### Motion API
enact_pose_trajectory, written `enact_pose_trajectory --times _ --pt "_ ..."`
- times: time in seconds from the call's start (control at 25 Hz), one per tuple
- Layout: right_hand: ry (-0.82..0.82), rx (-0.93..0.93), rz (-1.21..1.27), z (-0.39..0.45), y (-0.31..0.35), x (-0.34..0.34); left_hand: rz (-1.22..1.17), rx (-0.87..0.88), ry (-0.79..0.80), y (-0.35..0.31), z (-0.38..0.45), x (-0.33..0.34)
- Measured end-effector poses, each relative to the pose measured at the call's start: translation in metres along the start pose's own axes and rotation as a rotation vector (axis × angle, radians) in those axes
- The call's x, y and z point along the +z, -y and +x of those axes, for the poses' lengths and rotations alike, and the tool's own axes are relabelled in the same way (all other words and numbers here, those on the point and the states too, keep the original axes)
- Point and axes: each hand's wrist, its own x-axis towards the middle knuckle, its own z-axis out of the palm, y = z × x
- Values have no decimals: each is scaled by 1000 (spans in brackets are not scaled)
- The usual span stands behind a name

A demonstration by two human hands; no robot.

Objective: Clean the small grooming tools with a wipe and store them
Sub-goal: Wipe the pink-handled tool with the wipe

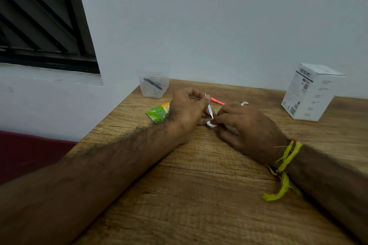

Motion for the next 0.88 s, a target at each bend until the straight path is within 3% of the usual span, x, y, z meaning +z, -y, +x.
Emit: enact_pose_trajectory --times 0.24,0.48,0.72,0.88 --pt "12 -5 13 -5 -1 -4 -80 -67 0 -3 -5 2" --pt "-301 231 84 5 1 12 35 104 -70 -5 0 -6" --pt "-176 253 21 17 -5 22 215 115 -111 -32 7 -20" --pt "-153 307 5 22 -12 30 367 325 -348 -64 23 -59"
